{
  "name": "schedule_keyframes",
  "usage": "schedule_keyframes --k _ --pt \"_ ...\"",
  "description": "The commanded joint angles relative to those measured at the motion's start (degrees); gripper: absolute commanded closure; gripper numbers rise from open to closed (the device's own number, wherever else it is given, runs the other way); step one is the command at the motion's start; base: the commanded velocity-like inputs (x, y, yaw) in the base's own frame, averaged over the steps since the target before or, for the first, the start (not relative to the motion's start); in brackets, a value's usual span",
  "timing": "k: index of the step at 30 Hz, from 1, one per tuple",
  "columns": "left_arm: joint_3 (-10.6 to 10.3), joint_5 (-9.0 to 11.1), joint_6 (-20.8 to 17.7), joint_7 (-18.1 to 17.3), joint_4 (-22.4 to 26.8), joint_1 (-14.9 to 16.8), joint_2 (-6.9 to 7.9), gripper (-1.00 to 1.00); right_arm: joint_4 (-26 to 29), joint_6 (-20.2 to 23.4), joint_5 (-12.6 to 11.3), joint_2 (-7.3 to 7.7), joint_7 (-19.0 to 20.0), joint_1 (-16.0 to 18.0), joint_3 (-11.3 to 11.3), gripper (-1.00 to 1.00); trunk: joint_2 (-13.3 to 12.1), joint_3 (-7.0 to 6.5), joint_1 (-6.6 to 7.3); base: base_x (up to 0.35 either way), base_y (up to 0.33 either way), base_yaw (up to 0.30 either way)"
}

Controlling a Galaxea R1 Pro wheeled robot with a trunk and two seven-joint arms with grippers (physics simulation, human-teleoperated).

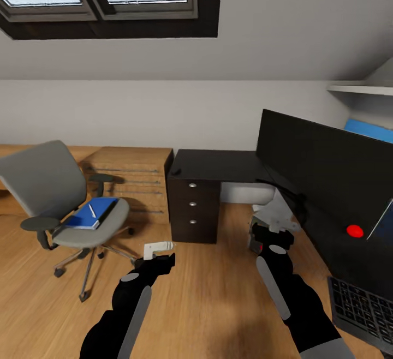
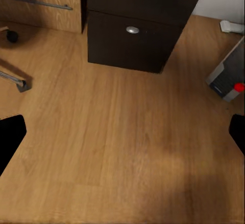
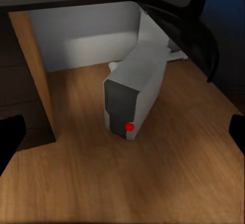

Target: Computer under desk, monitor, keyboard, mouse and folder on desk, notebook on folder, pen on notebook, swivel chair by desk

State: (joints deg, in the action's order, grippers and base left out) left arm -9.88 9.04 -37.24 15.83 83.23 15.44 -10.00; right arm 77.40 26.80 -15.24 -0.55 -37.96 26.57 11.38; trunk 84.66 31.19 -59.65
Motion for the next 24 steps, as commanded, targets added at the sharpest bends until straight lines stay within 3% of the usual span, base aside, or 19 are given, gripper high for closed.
schedule_keyframes --k 1,9,18,24 --pt "-0.03 0.61 -0.21 0.52 0.09 0.03 0.00 -1.00 0.04 0.18 -0.41 0.02 -0.45 0.06 0.10 -1.00 0.04 0.04 0.03 -0.293 -0.202 -0.229" --pt "-0.04 0.59 -0.21 0.52 0.04 0.03 0.00 -1.00 0.03 0.18 -0.38 0.07 -0.45 0.06 0.01 -1.00 0.04 -0.01 0.03 -0.289 -0.208 -0.195" --pt "0.03 0.55 -0.21 0.54 0.00 0.03 0.00 -1.00 -2.00 0.14 -0.31 0.10 -0.20 0.06 0.07 -1.00 0.04 -0.02 0.03 -0.241 -0.250 -0.028" --pt "0.04 0.46 -0.12 0.84 -0.42 0.03 0.00 -1.00 -3.01 -0.11 -0.29 -0.01 -0.17 0.06 0.26 -1.00 0.04 -0.02 0.03 -0.039 -0.330 0.000"
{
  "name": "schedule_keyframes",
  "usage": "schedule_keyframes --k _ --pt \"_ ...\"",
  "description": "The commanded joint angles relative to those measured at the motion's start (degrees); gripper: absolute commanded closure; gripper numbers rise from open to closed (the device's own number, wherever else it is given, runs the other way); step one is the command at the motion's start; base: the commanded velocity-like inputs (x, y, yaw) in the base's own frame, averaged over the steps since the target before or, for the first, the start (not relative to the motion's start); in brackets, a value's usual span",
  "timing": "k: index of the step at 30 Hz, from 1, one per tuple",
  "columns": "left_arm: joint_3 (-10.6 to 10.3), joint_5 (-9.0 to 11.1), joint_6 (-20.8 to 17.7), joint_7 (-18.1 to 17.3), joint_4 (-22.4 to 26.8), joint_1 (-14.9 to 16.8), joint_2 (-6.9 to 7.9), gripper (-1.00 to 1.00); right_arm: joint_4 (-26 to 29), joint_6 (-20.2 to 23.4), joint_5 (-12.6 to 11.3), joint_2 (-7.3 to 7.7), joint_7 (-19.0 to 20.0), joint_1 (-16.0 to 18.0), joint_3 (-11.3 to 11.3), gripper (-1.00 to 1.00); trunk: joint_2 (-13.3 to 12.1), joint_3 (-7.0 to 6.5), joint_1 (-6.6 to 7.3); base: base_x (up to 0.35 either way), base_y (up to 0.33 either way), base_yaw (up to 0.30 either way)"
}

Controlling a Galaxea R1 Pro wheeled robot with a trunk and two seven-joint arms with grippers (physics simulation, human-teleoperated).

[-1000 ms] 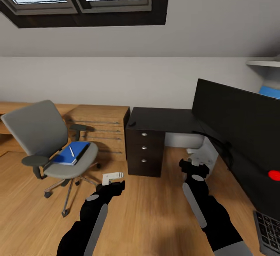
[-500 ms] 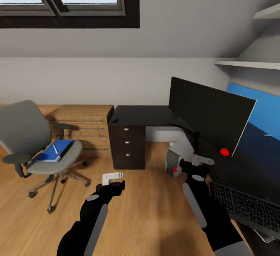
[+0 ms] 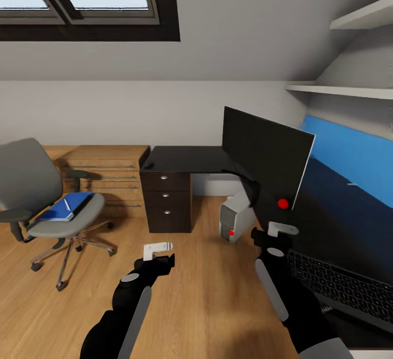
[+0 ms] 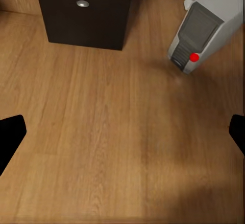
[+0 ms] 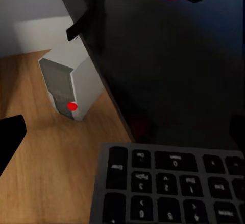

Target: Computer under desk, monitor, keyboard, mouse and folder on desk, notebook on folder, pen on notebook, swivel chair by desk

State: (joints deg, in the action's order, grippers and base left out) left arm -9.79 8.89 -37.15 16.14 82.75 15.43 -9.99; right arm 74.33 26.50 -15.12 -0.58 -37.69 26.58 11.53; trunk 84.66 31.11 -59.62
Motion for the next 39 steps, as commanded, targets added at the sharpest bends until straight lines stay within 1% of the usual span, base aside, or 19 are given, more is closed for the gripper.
schedule_keyframes --k 1,20,28,31,32,33,35,36,37,38,39 --pt "-0.05 0.60 -0.20 0.55 0.05 0.04 -0.01 -1.00 0.03 -0.39 -0.49 -0.02 -0.58 0.05 0.22 -1.00 0.04 0.06 0.00 -0.002 -0.345 0.000" --pt "0.12 0.60 -0.20 0.39 0.08 0.04 -0.01 -1.00 0.29 -0.79 -0.43 0.00 -0.72 0.05 -0.01 -1.00 0.04 0.06 0.00 0.000 -0.342 0.000" --pt "0.51 0.68 -0.12 0.31 0.89 0.04 -0.01 -1.00 0.10 -0.84 -0.47 0.03 -0.53 0.05 -0.01 -1.00 0.04 0.06 0.00 0.000 -0.053 0.000" --pt "0.63 0.76 -0.11 0.30 2.70 0.04 0.28 -1.00 -0.38 -0.97 -0.57 0.29 -0.06 0.05 -0.12 -1.00 0.04 0.06 0.00 0.000 -0.001 0.000" --pt "0.64 0.76 -0.11 0.30 2.95 0.04 0.39 -1.00 -0.99 -0.99 -0.58 0.33 0.33 0.05 -0.20 -1.00 0.04 0.06 0.00 0.000 0.000 0.000" --pt "0.68 0.84 -0.14 0.30 4.65 -0.01 0.76 -1.00 -6.81 -1.74 -0.46 0.42 6.08 0.11 -0.55 -1.00 0.04 0.06 0.00 0.000 0.000 0.000" --pt "0.70 0.85 -0.16 0.30 5.10 -0.09 0.95 -1.00 -7.77 -2.22 -0.42 0.44 7.34 0.15 -0.79 -1.00 0.04 0.06 0.00 0.000 0.000 0.000" --pt "0.78 0.89 -0.18 0.30 5.58 -0.15 1.28 -1.00 -8.66 -2.68 -0.38 0.47 8.74 0.19 -1.38 -1.00 0.04 0.06 0.00 0.000 0.000 0.000" --pt "0.83 0.91 -0.19 0.30 5.76 -0.18 1.41 -1.00 -9.01 -2.85 -0.37 0.48 9.32 0.20 -1.89 -1.00 0.04 0.06 0.00 0.000 0.000 0.000" --pt "0.90 0.95 -0.20 0.30 6.02 -0.22 1.63 -1.00 -10.94 -3.13 -0.47 1.30 10.46 0.43 -3.26 -1.00 0.04 0.06 0.00 0.000 0.000 0.000" --pt "0.90 0.95 -0.20 0.30 6.02 -0.22 1.63 -1.00 -11.47 -3.15 -0.50 1.45 10.51 0.49 -3.35 -1.00 0.04 0.06 0.00 0.000 0.000 0.000"
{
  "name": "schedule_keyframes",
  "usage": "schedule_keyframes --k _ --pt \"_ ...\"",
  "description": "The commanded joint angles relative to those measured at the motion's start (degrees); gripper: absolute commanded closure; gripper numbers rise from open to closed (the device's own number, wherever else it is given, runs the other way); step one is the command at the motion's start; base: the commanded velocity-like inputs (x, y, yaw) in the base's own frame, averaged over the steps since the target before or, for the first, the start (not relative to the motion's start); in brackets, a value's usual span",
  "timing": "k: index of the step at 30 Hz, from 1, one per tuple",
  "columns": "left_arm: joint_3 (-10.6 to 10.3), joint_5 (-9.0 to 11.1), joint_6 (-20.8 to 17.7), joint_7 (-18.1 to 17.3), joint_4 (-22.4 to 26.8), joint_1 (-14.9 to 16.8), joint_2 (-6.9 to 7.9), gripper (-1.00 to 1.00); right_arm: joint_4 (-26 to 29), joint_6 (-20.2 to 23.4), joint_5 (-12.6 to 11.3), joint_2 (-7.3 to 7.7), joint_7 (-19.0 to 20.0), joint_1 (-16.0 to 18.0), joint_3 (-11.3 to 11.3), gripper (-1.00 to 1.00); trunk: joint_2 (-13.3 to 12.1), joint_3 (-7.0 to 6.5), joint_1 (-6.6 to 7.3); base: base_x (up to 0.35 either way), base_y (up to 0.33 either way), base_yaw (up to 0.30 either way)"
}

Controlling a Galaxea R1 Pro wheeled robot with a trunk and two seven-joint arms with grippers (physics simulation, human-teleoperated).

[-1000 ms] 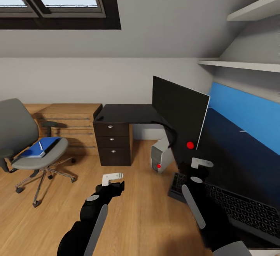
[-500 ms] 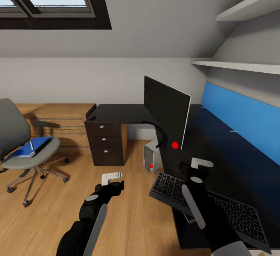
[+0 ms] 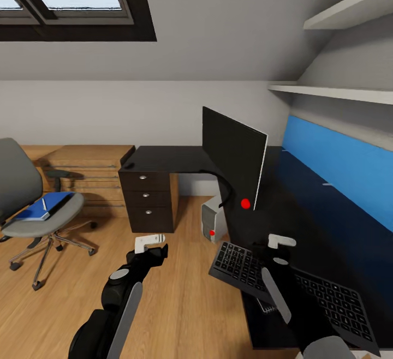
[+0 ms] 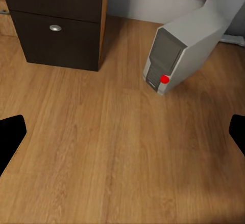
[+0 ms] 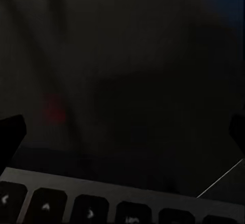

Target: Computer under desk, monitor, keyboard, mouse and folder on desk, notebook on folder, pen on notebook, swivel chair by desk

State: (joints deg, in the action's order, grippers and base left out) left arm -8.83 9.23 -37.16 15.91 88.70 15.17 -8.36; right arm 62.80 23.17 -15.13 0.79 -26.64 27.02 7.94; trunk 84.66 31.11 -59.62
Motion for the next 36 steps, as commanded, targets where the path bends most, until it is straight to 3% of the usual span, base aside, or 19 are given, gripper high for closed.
schedule_keyframes --k 1,4,9,15,19,24,36 --pt "-0.06 0.61 -0.19 0.52 0.06 0.04 0.00 -1.00 -0.58 0.17 -0.51 0.21 -0.45 0.15 0.11 -1.00 0.04 0.06 0.00 0.000 0.000 0.000" --pt "-0.05 0.61 -0.19 0.52 0.07 0.04 0.01 -1.00 -4.49 0.17 -0.57 0.54 1.42 1.99 -1.14 -1.00 0.04 0.06 0.00 0.000 0.000 0.000" --pt "-0.04 0.61 -0.19 0.52 0.07 0.04 0.01 -1.00 -12.36 0.66 -0.44 0.70 6.74 8.74 -5.03 -1.00 0.04 0.06 0.00 0.000 0.000 0.000" --pt "-0.04 0.61 -0.25 0.52 0.07 0.04 0.01 -1.00 -12.85 1.47 -0.49 0.66 6.86 9.56 -5.29 -1.00 0.04 0.06 0.00 0.000 0.000 0.000" --pt "-0.05 0.61 -0.27 0.52 -0.06 0.04 0.01 -1.00 -12.93 5.63 -0.56 0.57 6.90 10.95 -6.26 -1.00 0.04 0.06 0.00 0.000 0.000 0.000" --pt "-0.05 0.63 -0.28 0.52 -0.18 0.04 0.01 -1.00 -12.89 9.79 -0.58 0.40 6.97 11.40 -10.91 -1.00 0.04 0.06 0.00 0.000 0.000 0.000" --pt "-0.05 0.61 -0.28 0.52 -0.37 0.04 0.01 -1.00 -12.87 10.49 -0.54 0.09 7.00 11.39 -12.35 -1.00 0.04 0.06 0.00 0.132 0.000 0.000"
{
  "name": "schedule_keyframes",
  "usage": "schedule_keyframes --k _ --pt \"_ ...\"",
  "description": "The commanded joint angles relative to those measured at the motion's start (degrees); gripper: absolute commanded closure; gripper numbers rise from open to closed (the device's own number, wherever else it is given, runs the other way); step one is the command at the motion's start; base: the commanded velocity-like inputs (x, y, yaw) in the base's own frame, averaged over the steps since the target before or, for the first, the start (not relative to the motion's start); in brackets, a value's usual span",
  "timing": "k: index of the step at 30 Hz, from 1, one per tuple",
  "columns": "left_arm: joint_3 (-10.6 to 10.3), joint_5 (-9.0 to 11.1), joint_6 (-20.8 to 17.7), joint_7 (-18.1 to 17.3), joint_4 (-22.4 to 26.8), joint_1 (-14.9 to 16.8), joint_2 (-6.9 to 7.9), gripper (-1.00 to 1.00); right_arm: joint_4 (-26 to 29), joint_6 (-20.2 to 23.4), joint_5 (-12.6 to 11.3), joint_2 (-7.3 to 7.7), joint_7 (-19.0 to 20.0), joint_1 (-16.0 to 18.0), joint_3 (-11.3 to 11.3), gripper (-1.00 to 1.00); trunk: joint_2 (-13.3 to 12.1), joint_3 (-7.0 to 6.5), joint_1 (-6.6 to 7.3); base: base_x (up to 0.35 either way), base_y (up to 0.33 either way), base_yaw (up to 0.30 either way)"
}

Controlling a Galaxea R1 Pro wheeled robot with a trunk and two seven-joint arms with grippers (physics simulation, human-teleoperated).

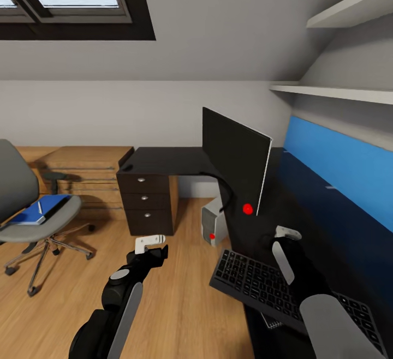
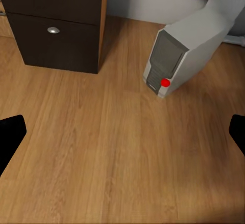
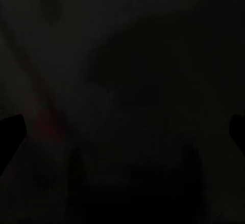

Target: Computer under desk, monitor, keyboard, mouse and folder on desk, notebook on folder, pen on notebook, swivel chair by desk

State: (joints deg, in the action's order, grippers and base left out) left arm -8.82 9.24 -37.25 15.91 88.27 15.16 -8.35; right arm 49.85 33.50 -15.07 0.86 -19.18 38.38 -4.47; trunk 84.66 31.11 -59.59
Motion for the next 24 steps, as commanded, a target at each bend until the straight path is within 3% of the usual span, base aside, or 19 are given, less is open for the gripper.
schedule_keyframes --k 1,9,17,24 --pt "-0.06 0.60 -0.19 0.52 0.06 0.04 0.00 -1.00 0.01 0.22 -0.59 -0.01 -0.44 0.03 0.09 -1.00 0.03 0.06 -0.02 0.183 0.000 0.000" --pt "0.01 0.60 -0.19 0.52 0.09 0.04 0.00 -1.00 -0.70 0.74 -0.59 -0.19 -0.33 -0.06 0.34 -1.00 0.03 0.06 -0.02 0.040 0.000 0.000" --pt "0.03 0.60 -0.19 0.52 0.11 0.04 0.00 -1.00 -3.33 1.02 -0.54 -2.23 -0.41 -0.06 0.54 -1.00 0.03 0.06 -0.02 0.002 0.000 0.000" --pt "0.03 0.60 -0.19 0.52 0.14 0.04 0.00 -1.00 -3.57 1.04 -0.49 -2.85 -0.41 -0.06 0.52 -1.00 0.03 0.06 -0.02 0.000 0.000 0.000"
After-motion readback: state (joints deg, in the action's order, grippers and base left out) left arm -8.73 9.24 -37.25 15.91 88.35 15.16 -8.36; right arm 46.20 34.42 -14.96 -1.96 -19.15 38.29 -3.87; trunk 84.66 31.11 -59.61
